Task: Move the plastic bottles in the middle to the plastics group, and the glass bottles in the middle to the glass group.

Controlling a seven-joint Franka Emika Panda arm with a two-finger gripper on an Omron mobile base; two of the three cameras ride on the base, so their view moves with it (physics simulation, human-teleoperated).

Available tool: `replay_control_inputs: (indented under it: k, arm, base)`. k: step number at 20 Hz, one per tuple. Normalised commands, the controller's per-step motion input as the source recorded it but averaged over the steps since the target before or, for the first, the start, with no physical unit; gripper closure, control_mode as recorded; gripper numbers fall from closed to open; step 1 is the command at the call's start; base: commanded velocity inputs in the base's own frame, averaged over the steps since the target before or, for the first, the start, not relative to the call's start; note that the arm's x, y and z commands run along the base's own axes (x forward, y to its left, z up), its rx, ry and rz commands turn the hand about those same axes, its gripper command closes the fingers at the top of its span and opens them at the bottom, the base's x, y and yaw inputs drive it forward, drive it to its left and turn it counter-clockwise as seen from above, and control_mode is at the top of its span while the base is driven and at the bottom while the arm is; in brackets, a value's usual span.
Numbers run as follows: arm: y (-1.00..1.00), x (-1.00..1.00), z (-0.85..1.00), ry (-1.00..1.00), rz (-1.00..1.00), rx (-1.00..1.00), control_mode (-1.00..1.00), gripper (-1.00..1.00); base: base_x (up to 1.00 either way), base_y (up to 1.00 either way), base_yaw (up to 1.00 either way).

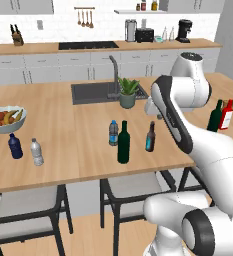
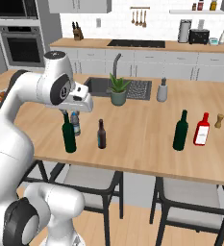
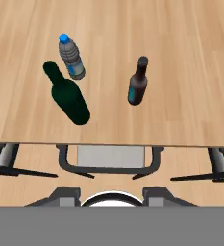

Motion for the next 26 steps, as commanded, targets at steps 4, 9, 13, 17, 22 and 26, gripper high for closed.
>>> replay_control_inputs:
  k: [4, 9, 13, 17, 22, 26]
  arm:
    - [-0.09, 0.00, -0.09, -0.06, 0.00, 0.00, -1.00, -1.00]
    - [-0.15, 0.00, -0.26, -0.19, 0.00, 0.00, -1.00, -1.00]
    - [-0.22, 0.00, -0.33, -0.16, 0.01, 0.00, -1.00, -1.00]
    - [-0.29, 0.01, -0.28, -0.17, 0.02, 0.00, -1.00, -1.00]
    - [-0.33, 0.20, -0.17, -0.16, 0.02, 0.02, -1.00, -1.00]
    - [-0.22, 0.51, -0.15, -0.11, 0.00, 0.01, -1.00, -1.00]
  base:
    - [0.00, 0.00, 0.00]
    - [0.00, 0.00, 0.00]
    - [0.00, 0.00, 0.00]
    - [0.00, 0.00, 0.00]
    - [0.00, 0.00, 0.00]
    - [0.00, 0.00, 0.00]
